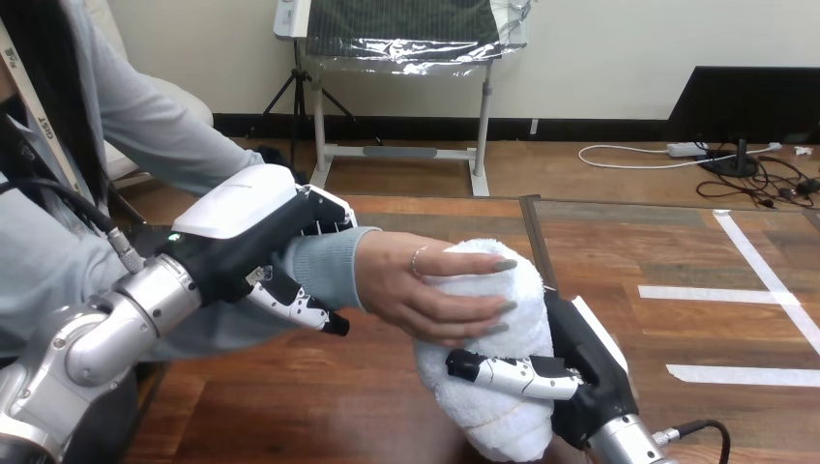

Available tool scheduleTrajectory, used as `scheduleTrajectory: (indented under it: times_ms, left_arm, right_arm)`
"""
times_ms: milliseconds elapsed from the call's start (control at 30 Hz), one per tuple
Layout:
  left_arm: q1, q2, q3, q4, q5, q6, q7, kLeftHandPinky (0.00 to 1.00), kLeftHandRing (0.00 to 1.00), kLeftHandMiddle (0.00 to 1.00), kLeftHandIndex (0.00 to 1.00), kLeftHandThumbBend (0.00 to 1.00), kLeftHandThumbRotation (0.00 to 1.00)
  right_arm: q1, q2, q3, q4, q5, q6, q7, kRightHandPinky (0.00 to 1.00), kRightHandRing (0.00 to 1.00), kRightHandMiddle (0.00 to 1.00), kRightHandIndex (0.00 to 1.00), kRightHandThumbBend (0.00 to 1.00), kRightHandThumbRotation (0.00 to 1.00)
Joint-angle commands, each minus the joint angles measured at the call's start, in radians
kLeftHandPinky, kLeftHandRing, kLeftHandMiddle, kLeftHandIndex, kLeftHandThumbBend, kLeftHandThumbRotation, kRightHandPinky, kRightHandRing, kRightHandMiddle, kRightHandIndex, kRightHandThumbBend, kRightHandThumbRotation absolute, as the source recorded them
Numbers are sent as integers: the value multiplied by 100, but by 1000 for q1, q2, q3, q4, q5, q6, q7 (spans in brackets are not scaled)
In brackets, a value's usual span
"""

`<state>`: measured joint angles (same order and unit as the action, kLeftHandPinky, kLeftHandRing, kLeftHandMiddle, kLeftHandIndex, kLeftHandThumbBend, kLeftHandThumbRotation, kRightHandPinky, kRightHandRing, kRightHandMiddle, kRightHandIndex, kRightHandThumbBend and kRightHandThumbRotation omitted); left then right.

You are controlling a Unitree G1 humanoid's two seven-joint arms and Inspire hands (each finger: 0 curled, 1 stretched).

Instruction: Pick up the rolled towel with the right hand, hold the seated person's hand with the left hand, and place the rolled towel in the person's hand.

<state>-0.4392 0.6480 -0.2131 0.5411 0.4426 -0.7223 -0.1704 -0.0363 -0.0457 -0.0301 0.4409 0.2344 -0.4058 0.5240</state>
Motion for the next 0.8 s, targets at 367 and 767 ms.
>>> scheduleTrajectory:
  times_ms: [367,767]
  left_arm:
    - [-91,-47,7,-1,4,8,28,34,40,45,46,84,0]
    - [-87,-53,6,-11,4,18,27,34,40,45,46,85,0]
  right_arm:
    - [-136,2,47,-429,108,8,40,31,38,45,45,76,0]
    - [-173,4,36,-427,107,30,37,30,37,45,44,76,0]
